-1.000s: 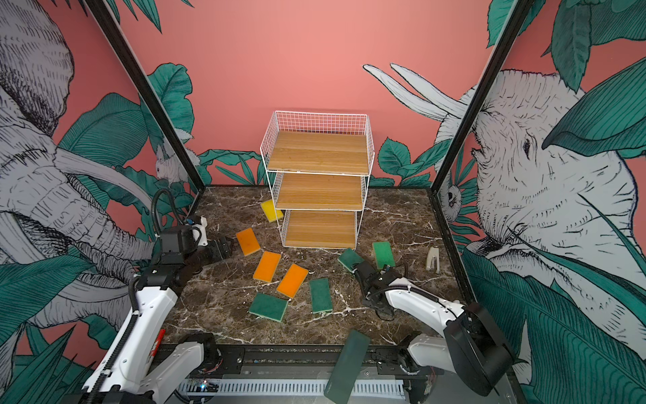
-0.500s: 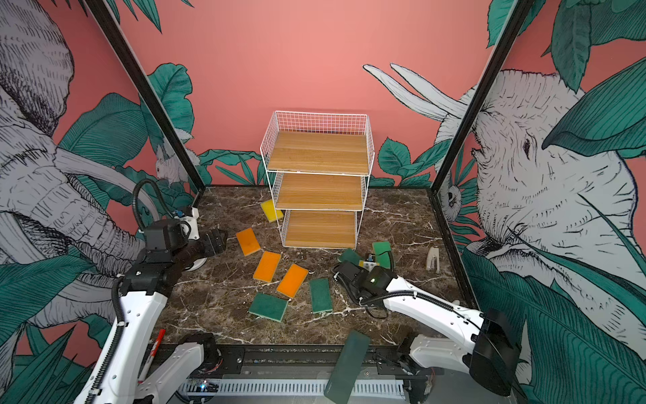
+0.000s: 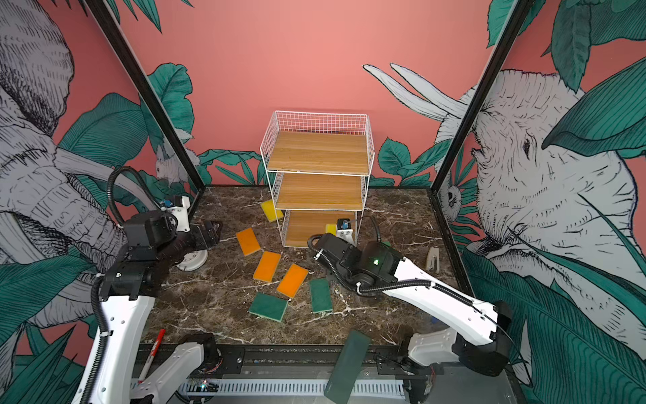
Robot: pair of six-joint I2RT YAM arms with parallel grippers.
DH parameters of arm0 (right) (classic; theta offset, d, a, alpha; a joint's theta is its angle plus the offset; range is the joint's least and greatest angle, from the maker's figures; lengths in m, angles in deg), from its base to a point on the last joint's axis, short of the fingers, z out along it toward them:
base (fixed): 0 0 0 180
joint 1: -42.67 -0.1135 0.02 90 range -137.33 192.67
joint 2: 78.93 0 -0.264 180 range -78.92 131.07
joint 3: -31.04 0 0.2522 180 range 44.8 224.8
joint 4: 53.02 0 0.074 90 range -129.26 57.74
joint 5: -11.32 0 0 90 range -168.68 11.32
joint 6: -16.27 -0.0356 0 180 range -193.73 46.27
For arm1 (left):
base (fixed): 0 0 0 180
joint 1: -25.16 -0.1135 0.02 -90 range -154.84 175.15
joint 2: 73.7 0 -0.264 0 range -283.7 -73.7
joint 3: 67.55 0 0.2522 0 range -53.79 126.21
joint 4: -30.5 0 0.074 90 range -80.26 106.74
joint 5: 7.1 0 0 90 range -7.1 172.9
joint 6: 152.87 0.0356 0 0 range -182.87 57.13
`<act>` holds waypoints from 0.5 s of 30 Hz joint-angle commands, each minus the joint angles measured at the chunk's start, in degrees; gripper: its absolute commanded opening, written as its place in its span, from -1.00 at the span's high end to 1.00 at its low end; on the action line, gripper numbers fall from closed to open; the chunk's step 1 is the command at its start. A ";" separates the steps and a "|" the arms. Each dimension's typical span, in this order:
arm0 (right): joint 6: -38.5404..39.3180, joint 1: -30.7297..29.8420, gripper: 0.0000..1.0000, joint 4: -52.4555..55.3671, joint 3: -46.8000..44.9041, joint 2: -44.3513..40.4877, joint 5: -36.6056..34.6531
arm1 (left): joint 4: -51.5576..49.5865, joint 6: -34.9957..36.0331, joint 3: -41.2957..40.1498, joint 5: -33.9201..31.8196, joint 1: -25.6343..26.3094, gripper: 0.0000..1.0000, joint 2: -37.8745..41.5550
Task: Arrange cleaning sponges on a shelf
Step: Pick up the cleaning sponge from the bottom-right of the table.
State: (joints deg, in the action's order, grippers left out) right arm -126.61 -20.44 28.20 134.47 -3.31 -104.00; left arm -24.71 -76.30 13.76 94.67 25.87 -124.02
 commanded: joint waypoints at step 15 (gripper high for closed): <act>24.54 5.39 0.18 5.84 33.65 10.70 -5.66 | 0.51 -0.45 8.32 7.23 0.26 -0.71 -4.11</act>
State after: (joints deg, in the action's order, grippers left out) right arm -107.44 -16.48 35.30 165.44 6.96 -106.23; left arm -25.50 -76.36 20.27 99.74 25.87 -128.24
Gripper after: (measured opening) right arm 0.415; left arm 0.851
